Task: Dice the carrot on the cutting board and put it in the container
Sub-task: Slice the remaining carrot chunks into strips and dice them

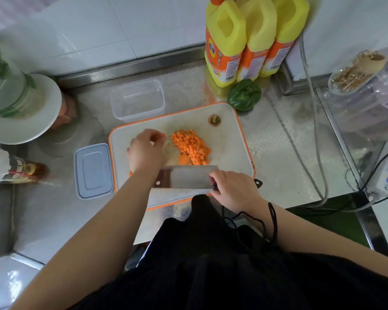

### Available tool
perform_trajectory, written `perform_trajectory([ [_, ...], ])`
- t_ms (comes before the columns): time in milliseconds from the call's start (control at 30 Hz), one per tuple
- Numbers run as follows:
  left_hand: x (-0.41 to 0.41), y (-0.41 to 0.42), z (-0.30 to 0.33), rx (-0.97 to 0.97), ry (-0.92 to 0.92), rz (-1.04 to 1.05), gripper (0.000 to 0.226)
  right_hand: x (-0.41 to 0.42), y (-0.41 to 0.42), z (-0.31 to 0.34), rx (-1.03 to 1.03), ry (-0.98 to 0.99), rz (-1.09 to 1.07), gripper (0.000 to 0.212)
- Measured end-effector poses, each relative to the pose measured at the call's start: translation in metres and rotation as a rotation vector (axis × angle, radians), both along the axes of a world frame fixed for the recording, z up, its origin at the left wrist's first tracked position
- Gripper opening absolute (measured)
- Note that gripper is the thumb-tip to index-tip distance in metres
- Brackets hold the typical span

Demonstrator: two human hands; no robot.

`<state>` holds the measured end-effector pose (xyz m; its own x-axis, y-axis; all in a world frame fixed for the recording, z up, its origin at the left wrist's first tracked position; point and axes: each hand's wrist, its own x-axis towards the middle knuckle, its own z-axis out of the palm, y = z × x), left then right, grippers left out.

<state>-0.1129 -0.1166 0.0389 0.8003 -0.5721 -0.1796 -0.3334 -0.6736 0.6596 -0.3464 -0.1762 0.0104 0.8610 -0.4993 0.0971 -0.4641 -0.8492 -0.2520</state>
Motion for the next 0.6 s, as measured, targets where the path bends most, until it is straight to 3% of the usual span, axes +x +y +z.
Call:
perform_trajectory([
  [100,0.010,0.005,0.008,-0.267,-0.073,0.189,0.007,-0.002,-0.008,0.001,0.018,-0.020,-0.192,0.018],
  [200,0.003,0.014,0.011,-0.351,-0.082,0.255,0.003,-0.001,-0.018,0.005,0.106,-0.009,-0.381,0.022],
  [267,-0.013,0.017,0.004,-0.257,0.077,0.178,0.006,0.002,-0.024,0.013,0.222,0.011,-0.470,0.026],
  [333,-0.028,0.016,-0.005,-0.018,0.150,0.005,0.009,0.006,-0.030,0.019,0.279,-0.021,-0.530,0.028],
  [433,-0.039,0.010,-0.017,0.211,0.084,-0.196,0.014,0.013,-0.033,0.025,0.287,-0.074,-0.567,0.028],
  [600,-0.036,0.002,-0.031,0.321,-0.019,-0.346,0.022,0.019,-0.029,0.026,0.340,-0.105,-0.585,0.027],
])
